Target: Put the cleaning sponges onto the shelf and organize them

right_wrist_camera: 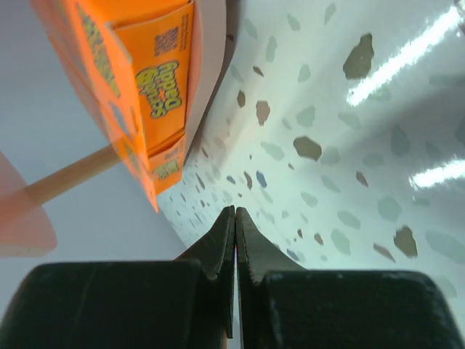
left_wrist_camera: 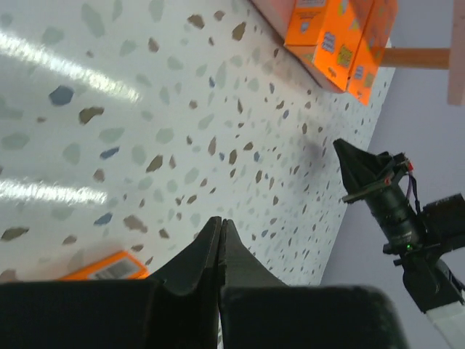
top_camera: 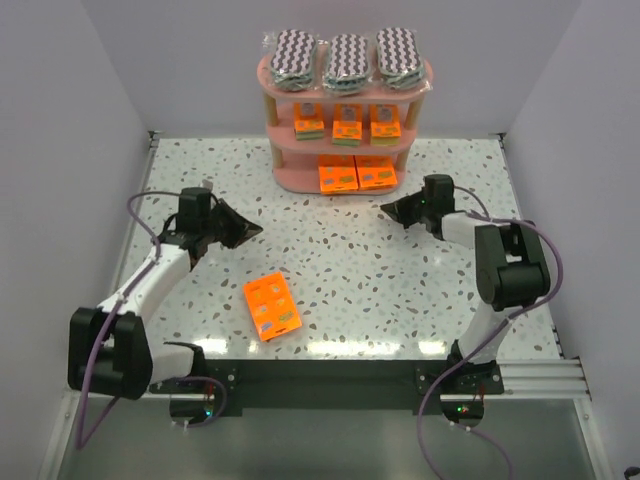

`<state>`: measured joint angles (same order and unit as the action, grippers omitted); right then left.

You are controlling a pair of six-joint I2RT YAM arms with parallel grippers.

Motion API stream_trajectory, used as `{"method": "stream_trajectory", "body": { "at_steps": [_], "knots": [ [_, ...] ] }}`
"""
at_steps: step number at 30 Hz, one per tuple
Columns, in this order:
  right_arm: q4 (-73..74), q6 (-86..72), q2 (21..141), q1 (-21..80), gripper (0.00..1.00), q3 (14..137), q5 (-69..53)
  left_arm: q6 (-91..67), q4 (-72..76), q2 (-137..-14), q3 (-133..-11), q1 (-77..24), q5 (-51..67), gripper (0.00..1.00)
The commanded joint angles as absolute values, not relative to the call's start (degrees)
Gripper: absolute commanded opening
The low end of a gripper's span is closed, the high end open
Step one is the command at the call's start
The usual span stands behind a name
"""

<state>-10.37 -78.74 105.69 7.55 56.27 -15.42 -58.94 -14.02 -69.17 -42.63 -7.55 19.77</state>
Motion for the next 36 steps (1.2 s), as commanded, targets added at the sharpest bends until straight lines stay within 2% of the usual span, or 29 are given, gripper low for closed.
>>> {"method": "stream_trajectory", "body": {
  "at_steps": [1, 7, 17, 24, 28, 36],
  "knots": [
    [-7.0, -74.0, 98.1, 6.6, 0.00, 54.1, -17.7, -58.0, -4.2, -76.3, -50.4, -9.7, 15.1, 0.00],
    [-4.9, -68.4, 92.1, 6.3, 0.00, 50.1, -22.9, -63.9, 5.6, -93.8, -60.1, -14.1, 9.0, 0.00],
    [-2.6, -65.1, 79.1, 6.3, 0.00, 40.8, -25.7, -74.7, 22.1, -110.8, -70.5, -19.4, 0.3, 0.00],
    [2.5, -62.8, 72.6, 6.2, 0.00, 39.5, -27.1, -78.7, 19.7, -121.4, -82.8, -20.5, -3.3, 0.00],
    [5.9, -61.8, 70.1, 6.2, 0.00, 39.6, -26.5, -80.4, 17.0, -125.1, -85.8, -20.4, -4.6, 0.00],
    [7.2, -61.0, 69.3, 5.5, 0.00, 38.7, -27.0, -81.7, 21.0, -131.9, -91.1, -20.7, 1.3, 0.00]
  ]
}}
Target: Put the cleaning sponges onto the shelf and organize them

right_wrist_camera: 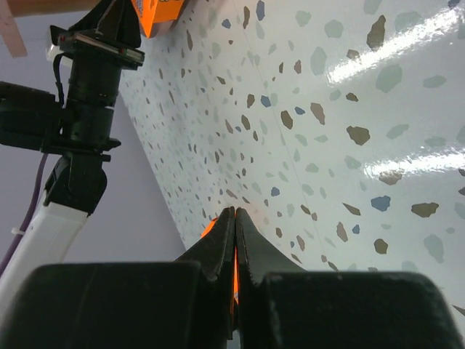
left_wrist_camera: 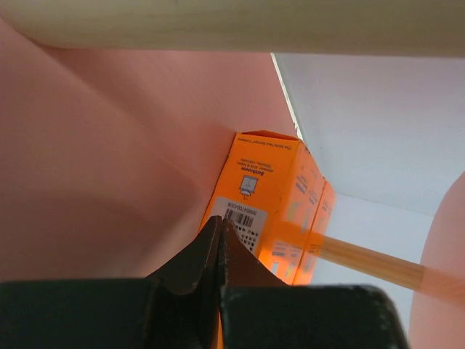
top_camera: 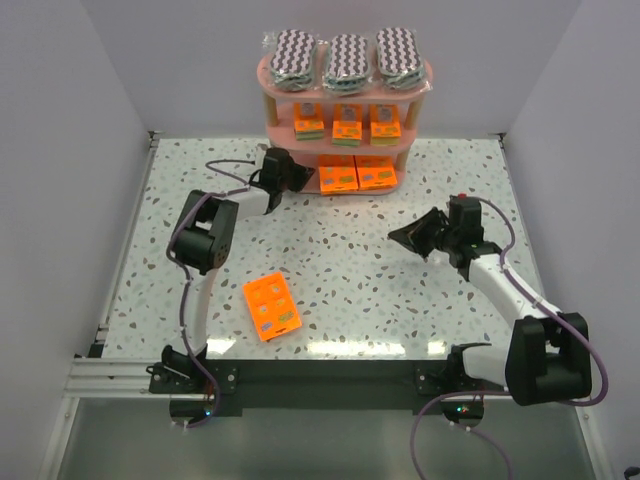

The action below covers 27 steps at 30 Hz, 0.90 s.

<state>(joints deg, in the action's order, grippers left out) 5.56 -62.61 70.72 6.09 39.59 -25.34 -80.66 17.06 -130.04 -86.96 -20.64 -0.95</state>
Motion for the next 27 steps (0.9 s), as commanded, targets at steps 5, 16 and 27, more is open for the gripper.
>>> {"method": "stream_trajectory", "body": {
  "at_steps": [5, 16, 27],
  "knots": [
    [7.6, -60.6, 69.3, 5.1, 0.00, 37.6, -27.0, -81.7, 23.5, -136.8, -96.1, -21.0, 5.2, 0.00],
    [7.4, -59.9, 70.2, 4.6, 0.00, 36.9, -26.5, -83.7, 27.3, -139.9, -98.2, -22.5, 7.9, 0.00],
    [6.2, -59.9, 72.1, 4.3, 0.00, 37.3, -26.3, -86.1, 28.7, -141.0, -99.7, -25.0, 8.7, 0.00]
  ]
}}
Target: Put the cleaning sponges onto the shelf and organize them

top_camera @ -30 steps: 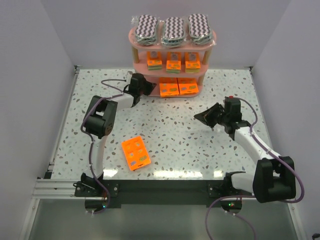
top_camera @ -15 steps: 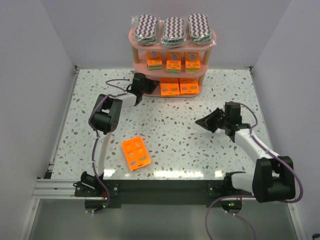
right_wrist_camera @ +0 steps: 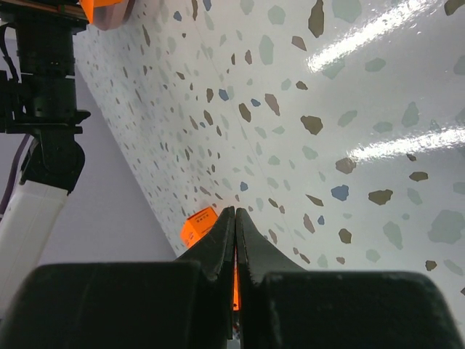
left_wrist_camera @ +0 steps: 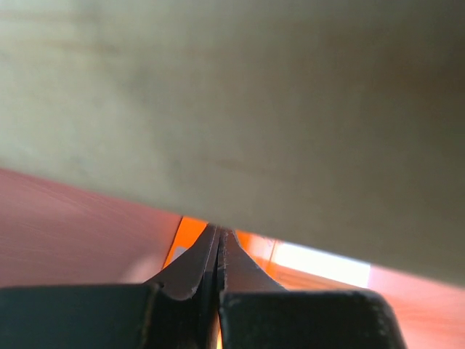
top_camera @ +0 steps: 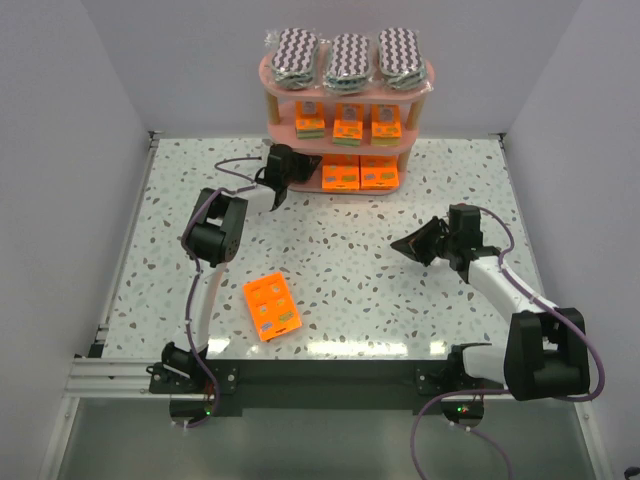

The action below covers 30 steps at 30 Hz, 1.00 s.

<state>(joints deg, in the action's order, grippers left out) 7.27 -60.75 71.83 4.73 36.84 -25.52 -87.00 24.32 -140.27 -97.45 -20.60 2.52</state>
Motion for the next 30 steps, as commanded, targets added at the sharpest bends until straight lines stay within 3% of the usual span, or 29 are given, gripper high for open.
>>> {"method": "stream_trajectory", "body": {
  "at_steps": [1, 13, 30],
  "knots": [
    [6.1, -59.9, 72.2, 4.4, 0.00, 37.4, -26.3, -86.1, 28.8, -140.2, -99.1, -25.0, 8.6, 0.00],
    [4.2, -60.0, 73.9, 4.4, 0.00, 37.8, -26.4, -86.8, 32.0, -129.4, -80.6, -25.2, 2.7, 0.00],
    [1.6, -60.0, 77.3, 4.3, 0.00, 38.6, -26.7, -86.3, 29.0, -137.9, -95.9, -24.7, 5.4, 0.00]
  ]
}}
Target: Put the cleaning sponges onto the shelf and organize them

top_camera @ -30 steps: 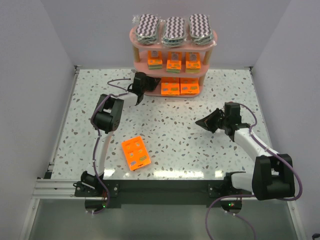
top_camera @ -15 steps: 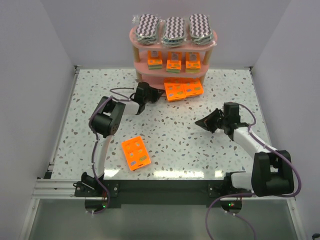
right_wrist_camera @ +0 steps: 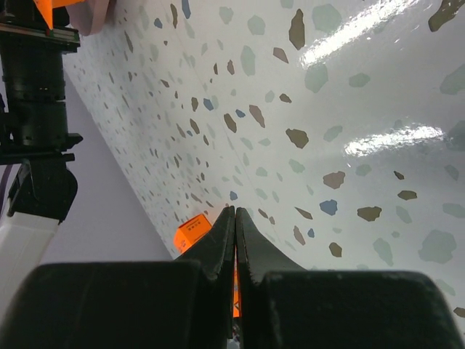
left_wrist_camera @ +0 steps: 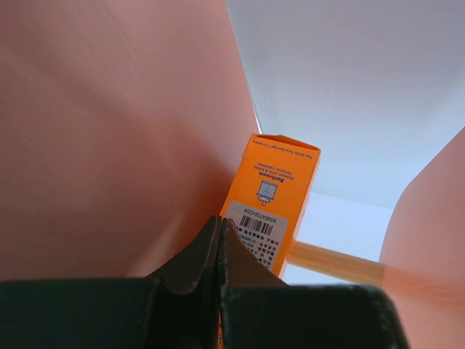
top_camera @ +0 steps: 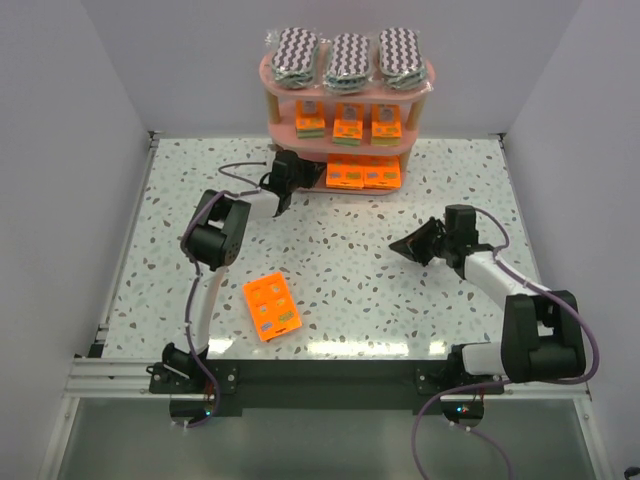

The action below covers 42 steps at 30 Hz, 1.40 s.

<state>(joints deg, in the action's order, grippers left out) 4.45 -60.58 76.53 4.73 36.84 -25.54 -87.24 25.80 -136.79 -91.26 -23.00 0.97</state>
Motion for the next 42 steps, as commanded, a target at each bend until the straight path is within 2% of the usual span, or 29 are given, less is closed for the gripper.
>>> {"method": "stream_trajectory", "body": {
  "at_steps": [1, 8, 11, 12, 14, 17, 20, 25, 28, 31, 32, 34, 38, 42],
  "knots": [
    [1.5, -60.2, 77.4, 4.3, 0.00, 38.7, -26.8, -86.7, 29.1, -138.1, -96.1, -24.6, 5.6, 0.00],
    [1.3, -60.0, 78.2, 4.3, 0.00, 39.5, -26.9, -86.7, 29.8, -136.8, -92.6, -24.4, 6.1, 0.00],
    [1.1, -59.9, 78.3, 4.3, 0.00, 39.5, -26.9, -86.3, 30.8, -134.7, -89.1, -23.6, 5.5, 0.13],
    [1.0, -59.9, 78.4, 4.3, 0.00, 39.3, -26.9, -86.0, 31.0, -133.7, -88.3, -23.0, 5.3, 0.22],
    [0.8, -60.0, 78.4, 4.3, 0.00, 39.1, -26.9, -84.9, 31.0, -132.8, -86.9, -22.5, 4.9, 0.34],
    [0.4, -60.1, 78.4, 4.3, 0.00, 39.0, -26.8, -83.9, 30.9, -131.0, -85.1, -21.4, 4.7, 0.45],
    [0.3, -60.3, 78.6, 4.3, 0.00, 39.1, -26.7, -83.1, 31.4, -129.5, -83.6, -20.4, 4.3, 0.50],
    [0.3, -60.4, 79.2, 4.3, 0.00, 39.5, -26.8, -81.7, 31.4, -127.0, -81.5, -19.2, 4.3, 0.53],
    [0.3, -60.1, 79.4, 4.3, 0.00, 39.9, -27.0, -80.3, 31.1, -124.7, -78.9, -18.6, 4.7, 0.48],
    [-2.3, -60.2, 80.9, 4.3, 0.00, 40.4, -27.8, -77.0, 28.8, -121.9, -76.7, -18.5, 6.2, 0.25],
    [-3.0, -60.1, 82.3, 4.4, 0.00, 40.7, -28.5, -76.2, 28.0, -121.4, -76.5, -18.5, 7.7, 0.13],
    [-3.9, -60.2, 83.4, 4.4, 0.00, 41.7, -29.2, -74.3, 26.5, -120.2, -74.9, -18.5, 9.5, 0.02],
    [-5.3, -59.5, 85.5, 4.8, 0.00, 43.5, -30.6, -69.4, 23.5, -115.6, -70.1, -18.5, 13.7, 0.00],
    [-4.1, -57.3, 89.0, 7.6, 0.00, 47.0, -34.2, -61.9, 11.7, -104.2, -64.7, -18.5, 13.4, 0.00]
  ]
}}
